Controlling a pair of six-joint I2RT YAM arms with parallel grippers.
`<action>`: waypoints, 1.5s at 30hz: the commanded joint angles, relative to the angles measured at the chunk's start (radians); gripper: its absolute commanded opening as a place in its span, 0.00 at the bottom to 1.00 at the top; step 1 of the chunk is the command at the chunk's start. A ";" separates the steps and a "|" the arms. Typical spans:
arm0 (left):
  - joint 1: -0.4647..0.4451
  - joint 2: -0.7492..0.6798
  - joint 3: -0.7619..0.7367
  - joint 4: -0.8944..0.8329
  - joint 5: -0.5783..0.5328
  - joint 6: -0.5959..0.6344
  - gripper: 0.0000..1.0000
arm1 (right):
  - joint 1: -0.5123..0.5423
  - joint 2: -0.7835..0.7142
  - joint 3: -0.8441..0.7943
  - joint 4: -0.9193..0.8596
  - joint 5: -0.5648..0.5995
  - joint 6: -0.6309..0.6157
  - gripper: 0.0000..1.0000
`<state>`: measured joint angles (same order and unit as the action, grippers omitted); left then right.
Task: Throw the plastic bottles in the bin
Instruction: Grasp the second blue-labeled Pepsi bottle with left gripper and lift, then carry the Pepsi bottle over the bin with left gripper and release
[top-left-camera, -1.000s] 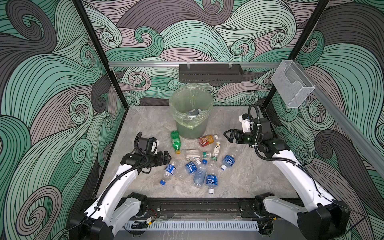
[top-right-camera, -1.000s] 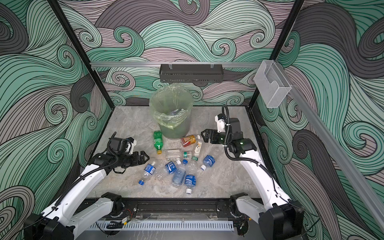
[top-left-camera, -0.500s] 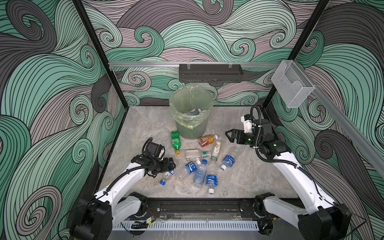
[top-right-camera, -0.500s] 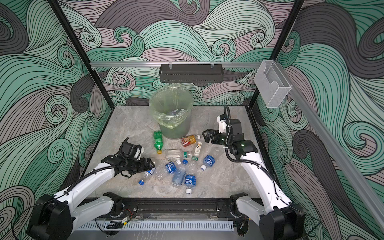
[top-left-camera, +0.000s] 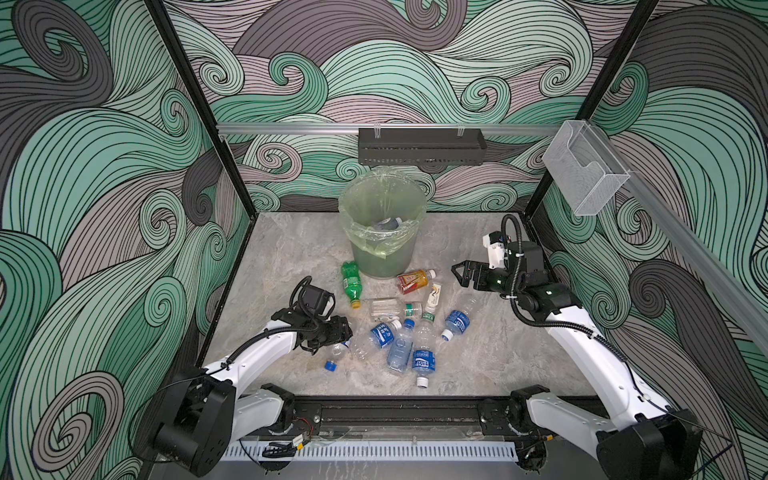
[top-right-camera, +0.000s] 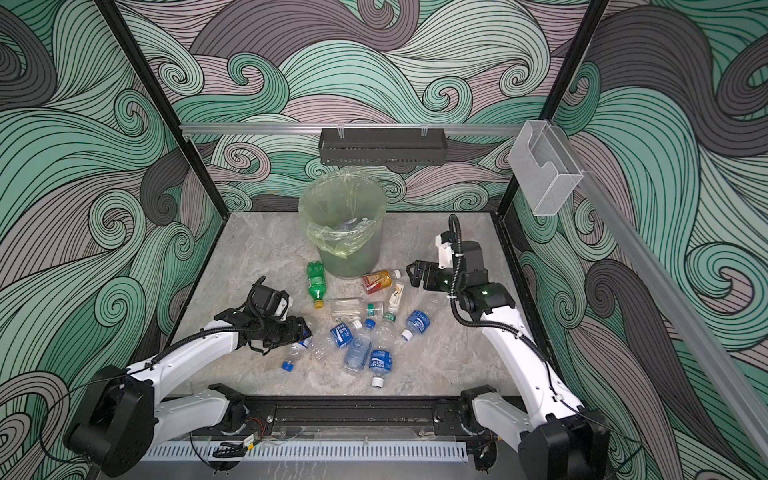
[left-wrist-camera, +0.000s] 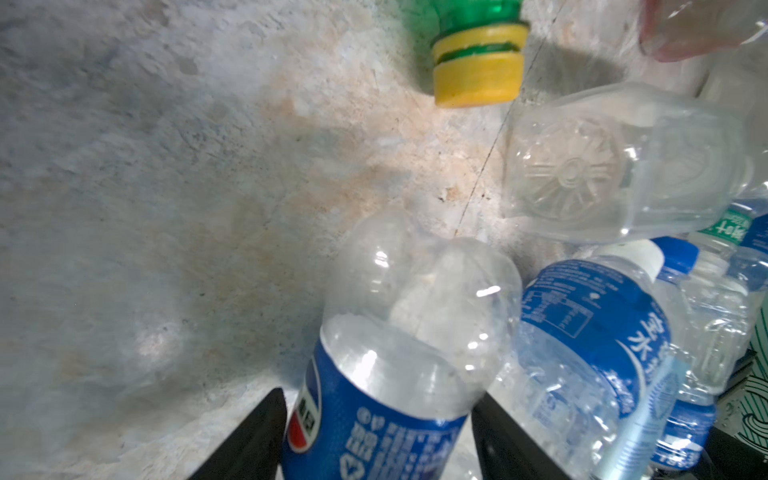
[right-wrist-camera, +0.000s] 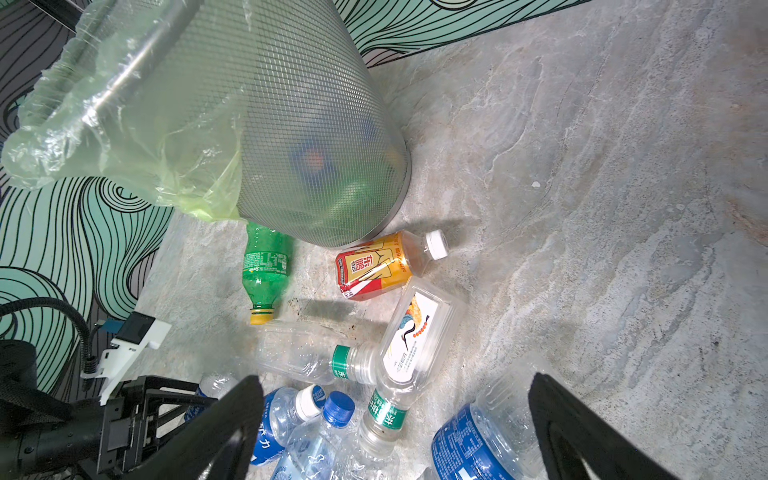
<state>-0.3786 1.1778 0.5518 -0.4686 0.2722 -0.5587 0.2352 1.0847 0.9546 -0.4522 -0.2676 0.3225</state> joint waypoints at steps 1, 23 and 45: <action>-0.011 0.021 -0.004 0.021 -0.026 -0.010 0.71 | -0.005 -0.016 -0.013 0.011 0.014 0.008 1.00; -0.014 0.063 0.017 0.008 -0.133 -0.033 0.49 | -0.007 -0.024 -0.034 0.009 0.033 0.011 1.00; -0.012 -0.119 0.329 -0.279 -0.383 0.073 0.44 | -0.006 -0.021 -0.050 -0.035 0.072 -0.003 1.00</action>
<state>-0.3885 1.0931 0.8230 -0.6712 -0.0414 -0.5278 0.2340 1.0698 0.9142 -0.4625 -0.2245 0.3286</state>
